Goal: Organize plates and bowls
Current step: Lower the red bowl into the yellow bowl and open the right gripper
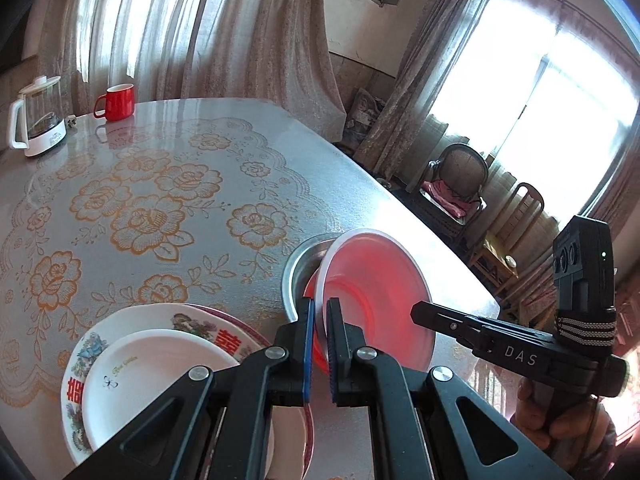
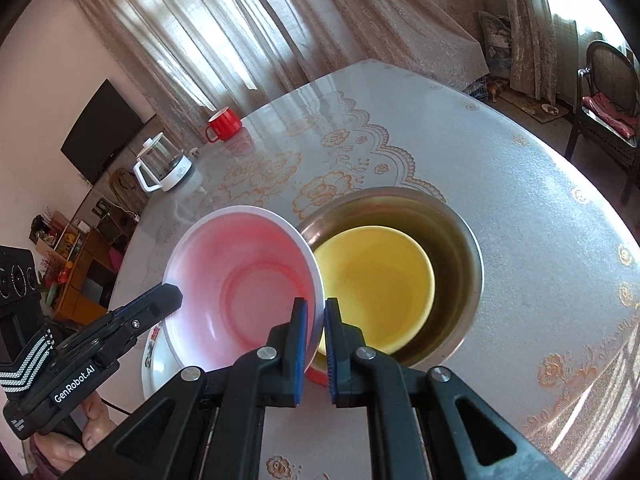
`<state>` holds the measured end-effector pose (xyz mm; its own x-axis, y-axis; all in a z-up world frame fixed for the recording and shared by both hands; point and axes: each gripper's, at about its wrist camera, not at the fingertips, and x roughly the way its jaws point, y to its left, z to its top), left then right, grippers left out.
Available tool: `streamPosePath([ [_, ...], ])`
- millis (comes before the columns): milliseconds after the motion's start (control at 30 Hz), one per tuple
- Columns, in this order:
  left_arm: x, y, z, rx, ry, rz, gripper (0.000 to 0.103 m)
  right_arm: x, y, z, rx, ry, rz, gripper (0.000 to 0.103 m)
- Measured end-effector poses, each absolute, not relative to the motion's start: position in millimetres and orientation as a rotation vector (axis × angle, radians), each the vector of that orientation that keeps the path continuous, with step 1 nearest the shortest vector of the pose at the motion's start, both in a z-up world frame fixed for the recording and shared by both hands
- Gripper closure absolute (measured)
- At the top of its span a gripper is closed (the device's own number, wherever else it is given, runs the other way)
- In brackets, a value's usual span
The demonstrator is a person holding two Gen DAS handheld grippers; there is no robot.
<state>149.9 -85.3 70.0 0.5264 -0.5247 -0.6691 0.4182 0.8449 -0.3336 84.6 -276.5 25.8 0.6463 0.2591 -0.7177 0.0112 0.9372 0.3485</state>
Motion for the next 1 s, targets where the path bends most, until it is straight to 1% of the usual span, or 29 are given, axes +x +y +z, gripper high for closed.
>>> streamPosePath([
  [167,176,-109,67,-0.164,0.932,-0.600,0.097,88,-296,29,0.352,0.854,0.090,0.096],
  [400,193,-135,39,-0.112,1.025,-0.573,0.097,107,-317,16,0.373,0.897,0.026,0.096],
  [433,193,-137,35,-0.102,1.030,-0.563,0.097,108,-317,14,0.370,0.904,0.023,0.094],
  [567,191,-138,26,-0.085,1.047,-0.546,0.097,110,-322,3,0.380,0.929,0.019,0.092],
  [633,190,-137,25,-0.078,1.045,-0.540,0.097,109,-324,1,0.384,0.926,0.013,0.085],
  [733,193,-137,21,-0.068,1.053,-0.530,0.097,106,-327,1,0.386,0.911,0.001,0.082],
  [900,196,-147,9,-0.011,1.076,-0.515,0.096,108,-321,-5,0.339,0.924,0.006,0.082],
  [933,196,-147,8,-0.011,1.070,-0.518,0.096,109,-317,-5,0.311,0.924,-0.002,0.085],
  [1000,196,-146,9,-0.015,1.075,-0.513,0.096,110,-310,-6,0.257,0.921,-0.020,0.087],
])
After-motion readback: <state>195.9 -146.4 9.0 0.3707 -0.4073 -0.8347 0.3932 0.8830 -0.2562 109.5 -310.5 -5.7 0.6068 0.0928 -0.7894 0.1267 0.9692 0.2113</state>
